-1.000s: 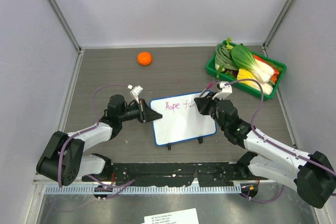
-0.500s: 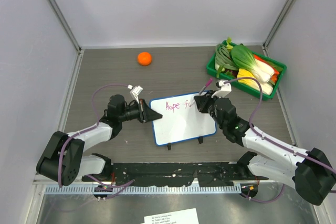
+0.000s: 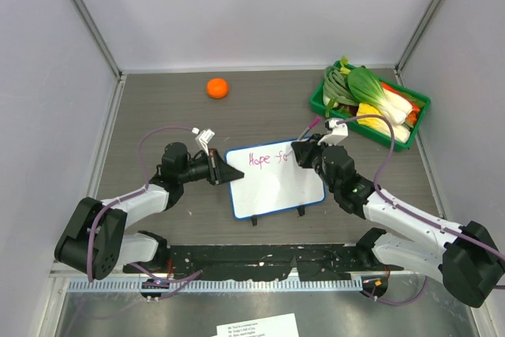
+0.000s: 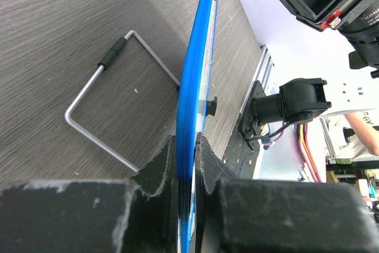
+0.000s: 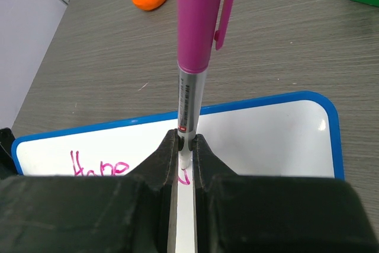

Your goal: Write a sentence on the whiteboard

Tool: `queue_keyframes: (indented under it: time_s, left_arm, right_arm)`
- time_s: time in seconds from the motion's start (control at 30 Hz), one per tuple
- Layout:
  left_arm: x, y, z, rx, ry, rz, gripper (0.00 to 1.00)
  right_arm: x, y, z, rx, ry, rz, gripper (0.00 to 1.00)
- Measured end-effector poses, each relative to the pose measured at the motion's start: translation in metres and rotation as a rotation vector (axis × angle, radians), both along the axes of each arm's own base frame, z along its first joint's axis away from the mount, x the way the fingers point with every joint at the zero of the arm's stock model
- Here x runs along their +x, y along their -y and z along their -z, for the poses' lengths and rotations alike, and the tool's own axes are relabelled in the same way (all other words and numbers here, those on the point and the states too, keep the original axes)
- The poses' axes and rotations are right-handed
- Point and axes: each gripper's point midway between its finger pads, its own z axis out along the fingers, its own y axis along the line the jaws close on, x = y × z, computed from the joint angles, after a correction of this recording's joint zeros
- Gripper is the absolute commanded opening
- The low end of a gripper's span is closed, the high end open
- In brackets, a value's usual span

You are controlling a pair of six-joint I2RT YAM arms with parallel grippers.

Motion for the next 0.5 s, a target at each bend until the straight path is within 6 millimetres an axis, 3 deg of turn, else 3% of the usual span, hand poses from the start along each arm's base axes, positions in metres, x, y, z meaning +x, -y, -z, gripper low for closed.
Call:
queue_keyframes:
  time_s: [0.3,0.5]
  left_arm:
    - [0.0,0.0,0.0,0.0,0.001,0.0,0.0]
    - [0.0,0.0,0.0,0.0,0.001,0.0,0.0]
  right_arm:
    - [0.001,-0.003,-0.007,0.027,0.014,-0.01,0.01]
    - [-0.001,0.0,-0.025,0.068,0.062,-0.008,0.0]
